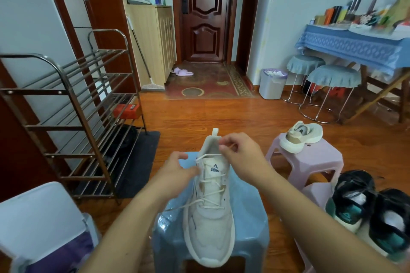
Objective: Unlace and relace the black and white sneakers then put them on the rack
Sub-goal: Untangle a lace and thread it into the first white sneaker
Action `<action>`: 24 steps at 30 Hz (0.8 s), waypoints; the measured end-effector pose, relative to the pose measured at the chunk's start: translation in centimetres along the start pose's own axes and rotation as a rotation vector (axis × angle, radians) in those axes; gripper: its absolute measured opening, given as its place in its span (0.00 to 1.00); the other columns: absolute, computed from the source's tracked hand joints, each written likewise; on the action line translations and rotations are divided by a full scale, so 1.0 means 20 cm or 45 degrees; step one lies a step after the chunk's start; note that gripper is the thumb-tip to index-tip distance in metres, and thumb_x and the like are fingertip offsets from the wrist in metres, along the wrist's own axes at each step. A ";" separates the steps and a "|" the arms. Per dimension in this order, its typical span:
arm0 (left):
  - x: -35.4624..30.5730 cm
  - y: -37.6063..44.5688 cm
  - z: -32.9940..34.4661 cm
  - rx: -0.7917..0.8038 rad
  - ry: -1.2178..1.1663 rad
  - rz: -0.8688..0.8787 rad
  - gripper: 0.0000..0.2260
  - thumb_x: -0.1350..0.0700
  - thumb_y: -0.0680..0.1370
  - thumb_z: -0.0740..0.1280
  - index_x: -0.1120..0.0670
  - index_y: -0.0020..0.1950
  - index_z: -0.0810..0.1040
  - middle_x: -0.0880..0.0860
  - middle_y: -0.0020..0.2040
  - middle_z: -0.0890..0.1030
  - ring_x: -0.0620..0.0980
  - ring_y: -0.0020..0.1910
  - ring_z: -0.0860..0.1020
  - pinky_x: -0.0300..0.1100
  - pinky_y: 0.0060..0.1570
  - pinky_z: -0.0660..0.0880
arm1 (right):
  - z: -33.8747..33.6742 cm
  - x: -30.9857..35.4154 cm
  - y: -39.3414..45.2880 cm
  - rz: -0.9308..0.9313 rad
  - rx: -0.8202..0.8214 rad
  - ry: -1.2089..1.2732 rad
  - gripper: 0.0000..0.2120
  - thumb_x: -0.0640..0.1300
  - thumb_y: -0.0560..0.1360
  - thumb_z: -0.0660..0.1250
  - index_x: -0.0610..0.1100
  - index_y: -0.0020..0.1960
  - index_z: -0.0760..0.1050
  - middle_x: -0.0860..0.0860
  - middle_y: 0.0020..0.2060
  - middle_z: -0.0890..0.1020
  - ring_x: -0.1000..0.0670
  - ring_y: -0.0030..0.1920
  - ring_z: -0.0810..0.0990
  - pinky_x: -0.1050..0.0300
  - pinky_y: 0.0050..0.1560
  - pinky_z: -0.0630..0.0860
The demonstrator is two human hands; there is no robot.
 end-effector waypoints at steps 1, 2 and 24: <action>-0.01 -0.02 -0.04 -0.037 -0.127 -0.010 0.14 0.52 0.78 0.69 0.47 0.63 0.74 0.50 0.39 0.73 0.48 0.31 0.69 0.40 0.29 0.64 | -0.04 0.01 -0.06 -0.002 -0.094 0.103 0.04 0.43 0.80 0.67 0.49 0.49 0.81 0.54 0.45 0.80 0.53 0.46 0.78 0.52 0.51 0.77; -0.05 -0.06 -0.05 -0.024 -0.326 0.017 0.12 0.58 0.79 0.65 0.53 0.62 0.76 0.51 0.36 0.72 0.47 0.29 0.67 0.40 0.27 0.61 | -0.04 0.00 -0.12 0.037 -0.094 0.272 0.05 0.42 0.80 0.66 0.48 0.49 0.81 0.52 0.44 0.82 0.50 0.47 0.80 0.49 0.53 0.79; -0.22 -0.31 -0.10 -0.185 -1.540 0.353 0.12 0.57 0.87 0.54 0.54 0.62 0.76 0.51 0.46 0.84 0.49 0.43 0.82 0.42 0.44 0.77 | -0.25 -0.33 -0.17 0.260 0.282 -0.456 0.16 0.54 0.82 0.61 0.44 0.47 0.81 0.49 0.41 0.83 0.46 0.44 0.80 0.52 0.46 0.74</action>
Point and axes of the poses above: each hand's wrist, its own y-axis towards the middle knuckle, its own z-axis out of the palm, x = y × z, the point moved 8 cm from there along y, towards the middle knuckle
